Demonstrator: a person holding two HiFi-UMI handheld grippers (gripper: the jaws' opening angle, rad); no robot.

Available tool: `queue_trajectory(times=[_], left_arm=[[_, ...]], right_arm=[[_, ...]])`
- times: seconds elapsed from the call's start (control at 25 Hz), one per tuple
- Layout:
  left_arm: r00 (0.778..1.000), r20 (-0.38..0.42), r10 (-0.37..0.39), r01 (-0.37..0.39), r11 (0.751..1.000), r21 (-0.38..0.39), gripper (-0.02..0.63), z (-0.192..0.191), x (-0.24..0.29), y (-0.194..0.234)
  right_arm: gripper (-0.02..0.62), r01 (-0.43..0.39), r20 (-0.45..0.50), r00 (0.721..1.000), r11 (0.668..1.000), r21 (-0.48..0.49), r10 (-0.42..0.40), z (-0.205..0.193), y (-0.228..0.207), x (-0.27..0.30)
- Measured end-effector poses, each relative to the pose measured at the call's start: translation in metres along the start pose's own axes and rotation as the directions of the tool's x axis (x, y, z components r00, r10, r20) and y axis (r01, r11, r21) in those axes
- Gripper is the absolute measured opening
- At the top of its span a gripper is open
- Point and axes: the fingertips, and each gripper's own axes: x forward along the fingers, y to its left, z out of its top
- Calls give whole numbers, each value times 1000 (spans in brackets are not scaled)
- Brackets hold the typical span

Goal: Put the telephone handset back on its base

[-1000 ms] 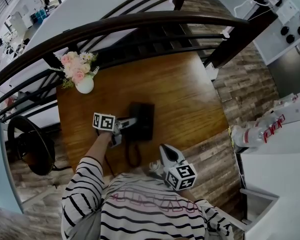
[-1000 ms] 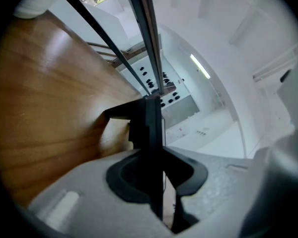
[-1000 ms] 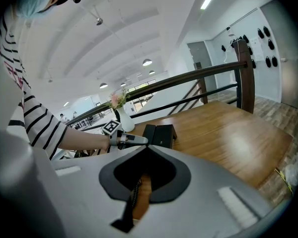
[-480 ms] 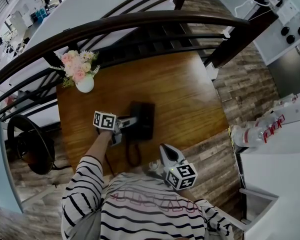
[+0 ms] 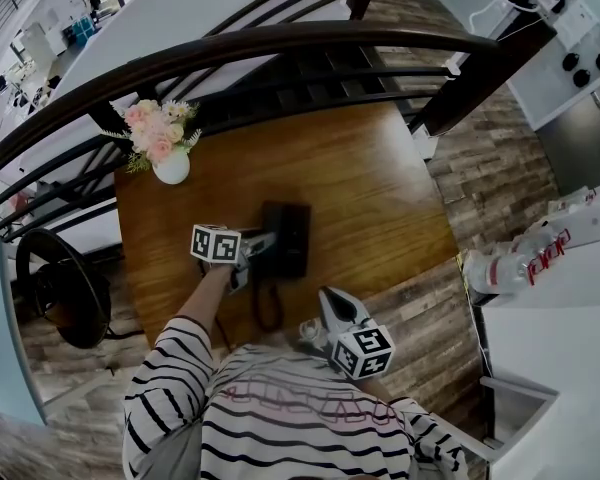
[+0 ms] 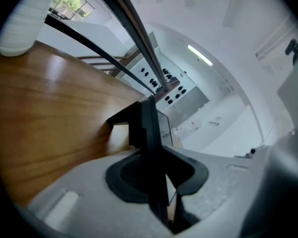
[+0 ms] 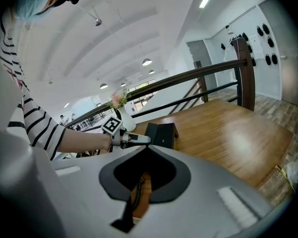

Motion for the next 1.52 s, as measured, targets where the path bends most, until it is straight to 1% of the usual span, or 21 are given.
queue_trajectory(times=[0.28,0.48,0.8,0.92,1.0,1.36,1.52], left_arm=[[999,4,48,-49,998,41,94,-4,0,0],[998,2,64,-64,996,64,97,-4,2,-2],[993,-3,115,-114,986,120,108,-5,3,-4],[991,-2,135,-134,981,138,125,-6,2,-2],[989,3,150,-149,978,148,155,-5,1,-1],[985,20,171,-172,972,159,155,-3,-7,1],[985,28,171,-173,971,167,135,-5,-10,-1]], right_arm=[[2,-4,3,1000,1000,4,4,-4,2,-5],[2,-5,5,1000,1000,5,5,-6,1,-9],[2,-16,5,1000,1000,6,16,-4,0,-12],[2,-20,5,1000,1000,5,19,-4,0,-12],[2,-21,5,1000,1000,8,21,-5,0,-13],[2,-27,4,1000,1000,13,27,-5,3,-13],[2,-26,7,1000,1000,15,26,-6,1,-14]])
